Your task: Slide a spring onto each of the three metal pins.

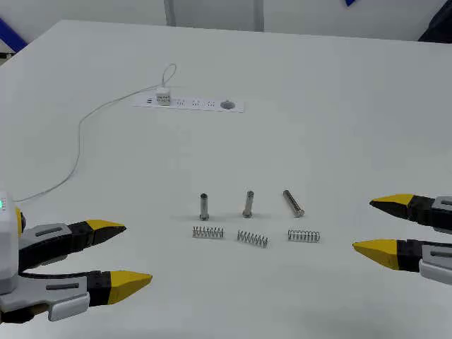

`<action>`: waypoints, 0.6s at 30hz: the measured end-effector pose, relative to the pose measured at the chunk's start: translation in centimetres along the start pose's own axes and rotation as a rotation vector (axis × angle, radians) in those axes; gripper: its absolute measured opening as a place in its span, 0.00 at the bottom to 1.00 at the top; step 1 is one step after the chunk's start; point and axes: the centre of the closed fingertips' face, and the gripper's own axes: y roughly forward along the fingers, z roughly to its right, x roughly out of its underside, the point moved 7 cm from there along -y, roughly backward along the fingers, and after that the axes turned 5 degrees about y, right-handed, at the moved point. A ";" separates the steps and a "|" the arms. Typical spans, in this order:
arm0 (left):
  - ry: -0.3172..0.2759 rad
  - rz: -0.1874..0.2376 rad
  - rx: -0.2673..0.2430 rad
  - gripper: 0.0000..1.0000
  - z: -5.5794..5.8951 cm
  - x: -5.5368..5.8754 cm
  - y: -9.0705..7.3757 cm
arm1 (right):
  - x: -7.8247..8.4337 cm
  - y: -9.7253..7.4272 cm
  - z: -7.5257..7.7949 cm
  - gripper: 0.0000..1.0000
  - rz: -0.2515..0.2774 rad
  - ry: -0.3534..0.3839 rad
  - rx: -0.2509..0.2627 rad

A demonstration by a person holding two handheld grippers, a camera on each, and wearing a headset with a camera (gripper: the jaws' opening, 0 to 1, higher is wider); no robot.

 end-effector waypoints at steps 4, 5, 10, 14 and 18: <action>-0.002 0.002 -0.001 0.56 0.0 0.0 -0.1 | 0.0 0.0 0.0 0.46 -0.002 0.005 0.001; -0.002 0.002 -0.001 0.56 0.0 -0.1 -0.1 | 0.0 0.0 0.0 0.46 -0.001 0.008 0.001; -0.001 0.003 -0.001 0.55 0.1 -0.1 -0.1 | -0.1 0.1 0.2 0.46 -0.004 0.011 0.007; 0.001 0.001 0.000 0.55 0.2 -0.2 0.0 | -0.3 0.3 0.4 0.46 -0.006 0.011 0.010; 0.003 0.002 0.004 0.55 0.3 -0.3 0.2 | -0.4 0.4 0.7 0.46 -0.011 0.011 0.017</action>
